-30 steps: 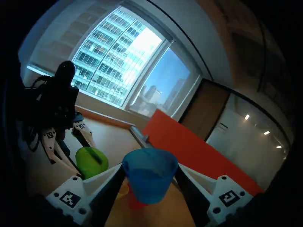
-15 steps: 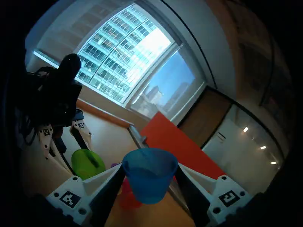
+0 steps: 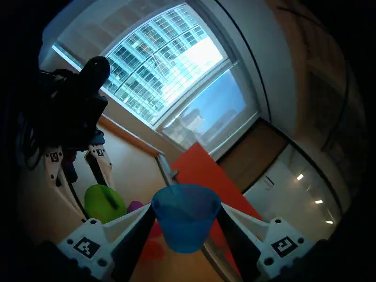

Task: Pour water

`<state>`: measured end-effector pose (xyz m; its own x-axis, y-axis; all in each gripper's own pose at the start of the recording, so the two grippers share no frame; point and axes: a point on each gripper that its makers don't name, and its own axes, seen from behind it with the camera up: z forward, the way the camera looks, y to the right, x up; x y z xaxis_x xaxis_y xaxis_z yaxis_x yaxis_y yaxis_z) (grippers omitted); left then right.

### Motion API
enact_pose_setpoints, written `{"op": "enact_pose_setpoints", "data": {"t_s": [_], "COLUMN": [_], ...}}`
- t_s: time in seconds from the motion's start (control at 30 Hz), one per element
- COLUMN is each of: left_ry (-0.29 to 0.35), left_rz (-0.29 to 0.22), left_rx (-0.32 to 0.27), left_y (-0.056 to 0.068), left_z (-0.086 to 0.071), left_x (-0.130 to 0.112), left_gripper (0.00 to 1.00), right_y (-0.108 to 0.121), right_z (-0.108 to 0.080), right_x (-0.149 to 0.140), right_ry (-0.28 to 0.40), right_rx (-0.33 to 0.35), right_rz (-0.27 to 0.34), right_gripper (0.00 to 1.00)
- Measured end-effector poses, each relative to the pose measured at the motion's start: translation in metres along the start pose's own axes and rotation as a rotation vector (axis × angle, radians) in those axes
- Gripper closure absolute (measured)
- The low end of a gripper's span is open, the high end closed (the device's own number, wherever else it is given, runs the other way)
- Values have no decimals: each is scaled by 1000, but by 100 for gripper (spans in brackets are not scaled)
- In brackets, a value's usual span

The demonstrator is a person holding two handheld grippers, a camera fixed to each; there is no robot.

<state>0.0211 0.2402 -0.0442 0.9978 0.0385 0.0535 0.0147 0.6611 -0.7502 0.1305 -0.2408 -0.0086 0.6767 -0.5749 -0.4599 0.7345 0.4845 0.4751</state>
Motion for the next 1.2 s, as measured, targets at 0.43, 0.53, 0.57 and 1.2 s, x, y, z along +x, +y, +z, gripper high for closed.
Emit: {"op": "enact_pose_setpoints", "data": {"t_s": [0.43,0.53,0.57,1.2], "left_ry": [3,4,4,10], "left_rz": [-3,-3,-3,-1], "left_rx": [-13,-15,-15,-28], "left_y": [5,6,6,12], "left_z": [4,5,5,7], "left_x": [1,2,2,5], "left_gripper": [16,16,16,16], "right_y": [1,3,4,14], "right_z": [7,8,8,8], "right_x": [7,7,7,14], "right_ry": [-5,-6,-7,-6], "right_rx": [-2,-7,-9,-34], "right_rz": [-112,-141,-149,-271], "right_gripper": [10,10,10,10]}}
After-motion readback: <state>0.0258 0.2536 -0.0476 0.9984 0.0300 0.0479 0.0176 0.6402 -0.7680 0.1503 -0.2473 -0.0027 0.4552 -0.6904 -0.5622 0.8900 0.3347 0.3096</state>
